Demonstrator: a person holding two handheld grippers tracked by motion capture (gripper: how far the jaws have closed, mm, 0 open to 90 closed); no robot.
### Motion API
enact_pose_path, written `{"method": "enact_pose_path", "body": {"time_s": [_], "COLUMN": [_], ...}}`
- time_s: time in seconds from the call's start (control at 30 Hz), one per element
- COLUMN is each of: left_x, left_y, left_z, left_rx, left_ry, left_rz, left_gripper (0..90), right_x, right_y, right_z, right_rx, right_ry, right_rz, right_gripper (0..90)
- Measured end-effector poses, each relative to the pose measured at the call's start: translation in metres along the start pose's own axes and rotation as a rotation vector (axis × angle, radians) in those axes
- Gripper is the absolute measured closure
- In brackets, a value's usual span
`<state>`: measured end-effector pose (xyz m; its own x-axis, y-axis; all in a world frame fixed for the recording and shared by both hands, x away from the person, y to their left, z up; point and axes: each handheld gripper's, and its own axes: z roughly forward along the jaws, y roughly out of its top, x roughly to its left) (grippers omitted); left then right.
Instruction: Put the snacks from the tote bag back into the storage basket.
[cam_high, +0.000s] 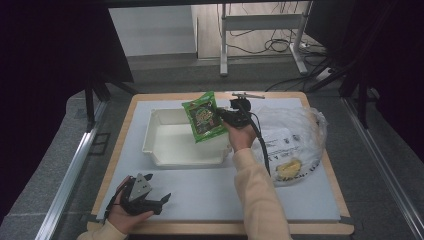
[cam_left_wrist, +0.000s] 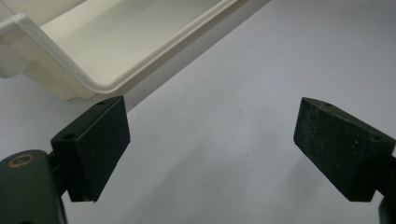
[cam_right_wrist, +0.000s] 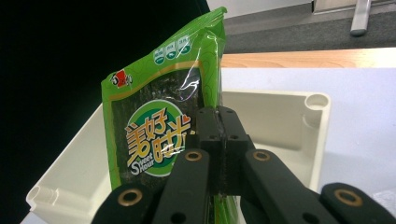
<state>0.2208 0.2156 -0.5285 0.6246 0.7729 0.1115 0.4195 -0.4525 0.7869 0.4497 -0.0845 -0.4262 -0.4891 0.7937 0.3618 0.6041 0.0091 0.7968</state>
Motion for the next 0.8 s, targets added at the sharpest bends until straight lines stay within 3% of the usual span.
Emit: {"method": "enact_pose_path", "body": {"time_s": [0.57,0.8], "left_x": [0.000,0.000], "left_y": [0.000,0.001], "left_z": [0.000,-0.001], "left_rx": [-0.003,-0.013], "left_ry": [-0.002,-0.004], "left_rz": [0.003,-0.001], "left_gripper": [10.9,10.9], "right_x": [0.015,0.027], "right_y": [-0.003,-0.006], "right_z": [0.015,0.022], "right_rx": [0.020,0.030], "right_ry": [0.011,0.017], "right_rz": [-0.004,-0.003], "right_gripper": [90.0,90.0]}}
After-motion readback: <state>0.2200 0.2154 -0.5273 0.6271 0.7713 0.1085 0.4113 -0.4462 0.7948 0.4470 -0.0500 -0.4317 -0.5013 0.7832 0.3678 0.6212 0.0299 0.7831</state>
